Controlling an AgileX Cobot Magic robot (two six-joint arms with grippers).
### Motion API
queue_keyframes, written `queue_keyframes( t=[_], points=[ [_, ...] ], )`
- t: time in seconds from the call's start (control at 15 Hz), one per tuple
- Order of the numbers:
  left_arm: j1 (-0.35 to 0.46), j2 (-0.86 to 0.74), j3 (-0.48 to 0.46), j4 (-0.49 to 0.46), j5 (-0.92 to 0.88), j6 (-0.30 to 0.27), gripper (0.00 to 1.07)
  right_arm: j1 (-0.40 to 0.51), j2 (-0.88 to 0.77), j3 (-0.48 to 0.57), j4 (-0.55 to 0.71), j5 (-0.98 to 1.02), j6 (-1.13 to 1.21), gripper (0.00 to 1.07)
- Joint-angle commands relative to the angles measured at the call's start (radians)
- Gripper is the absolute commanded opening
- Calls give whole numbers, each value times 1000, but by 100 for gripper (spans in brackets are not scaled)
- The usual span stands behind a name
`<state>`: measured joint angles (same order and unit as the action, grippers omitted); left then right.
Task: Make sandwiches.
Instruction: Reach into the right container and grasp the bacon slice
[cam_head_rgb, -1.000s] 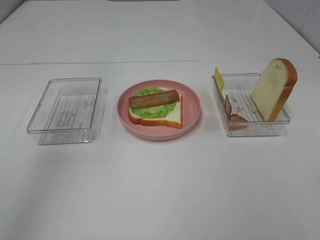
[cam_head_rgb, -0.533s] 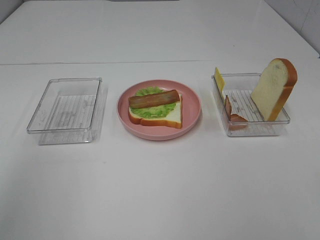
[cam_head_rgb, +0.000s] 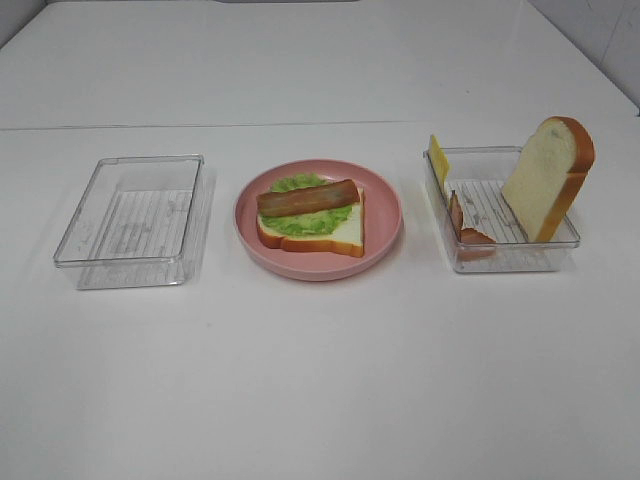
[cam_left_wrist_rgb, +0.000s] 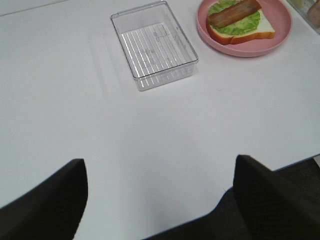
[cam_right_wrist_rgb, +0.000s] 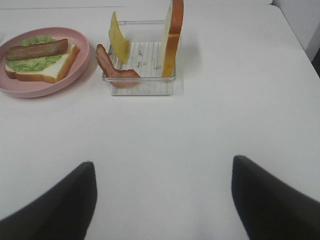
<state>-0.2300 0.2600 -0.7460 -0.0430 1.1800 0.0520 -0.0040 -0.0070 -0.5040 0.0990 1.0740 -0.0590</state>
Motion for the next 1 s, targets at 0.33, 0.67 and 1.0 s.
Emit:
queue_keyframes(
  t=[0.33, 0.67, 1.0],
  points=[
    [-3, -281, 200, -8, -115, 61, 76, -8, -10, 0, -5, -13, -7, 71],
    [-3, -286, 245, -19, -139, 50, 76, -8, 94, -18, -4, -46, 0, 71],
    [-3, -286, 245, -21, -139, 50, 76, -8, 537, -93, 117, -262, 8, 71]
  ],
)
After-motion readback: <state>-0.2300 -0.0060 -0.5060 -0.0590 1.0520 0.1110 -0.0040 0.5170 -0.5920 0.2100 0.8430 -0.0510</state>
